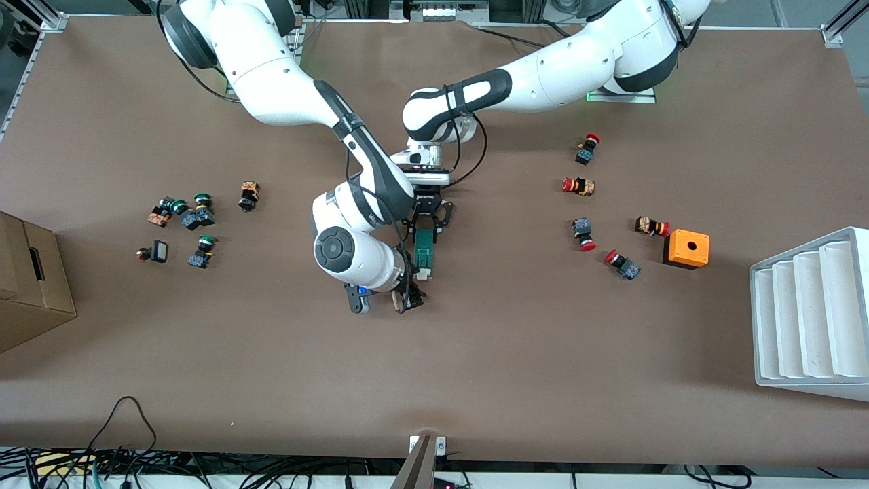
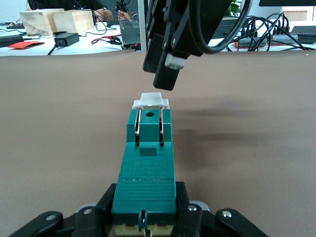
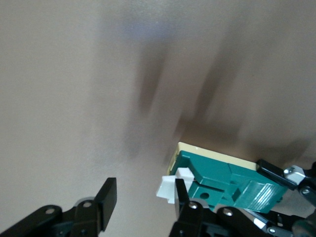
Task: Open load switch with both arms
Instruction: 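Bring the right gripper to the white lever handle of the switch, then close the right gripper on the white lever handle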
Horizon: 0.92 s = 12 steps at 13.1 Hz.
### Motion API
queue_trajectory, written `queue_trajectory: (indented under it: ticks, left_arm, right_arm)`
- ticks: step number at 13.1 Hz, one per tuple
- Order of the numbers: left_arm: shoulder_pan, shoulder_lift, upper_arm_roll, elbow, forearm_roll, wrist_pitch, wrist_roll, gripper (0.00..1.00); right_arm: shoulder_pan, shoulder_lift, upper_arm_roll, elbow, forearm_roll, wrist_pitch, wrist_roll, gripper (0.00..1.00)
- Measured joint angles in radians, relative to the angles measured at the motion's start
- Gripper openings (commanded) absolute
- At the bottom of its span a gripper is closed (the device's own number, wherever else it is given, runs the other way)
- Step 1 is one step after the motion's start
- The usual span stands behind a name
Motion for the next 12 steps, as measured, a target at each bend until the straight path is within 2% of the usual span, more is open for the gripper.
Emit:
queue_trajectory:
  ticks: [7,12]
  left_arm:
    - [0.000,0.000,0.000,0.000,0.000,0.000,0.000,0.28]
    - [-0.001,0.000,0.001,0.000,0.000,0.000,0.000,0.28]
  right_arm:
    - [-0.008,0.009,-0.002,0.005,0.069,-0.026,0.053,0.52]
    - [-0.007,0.009,-0.002,0.008,0.071,-0.067,0.088,0.52]
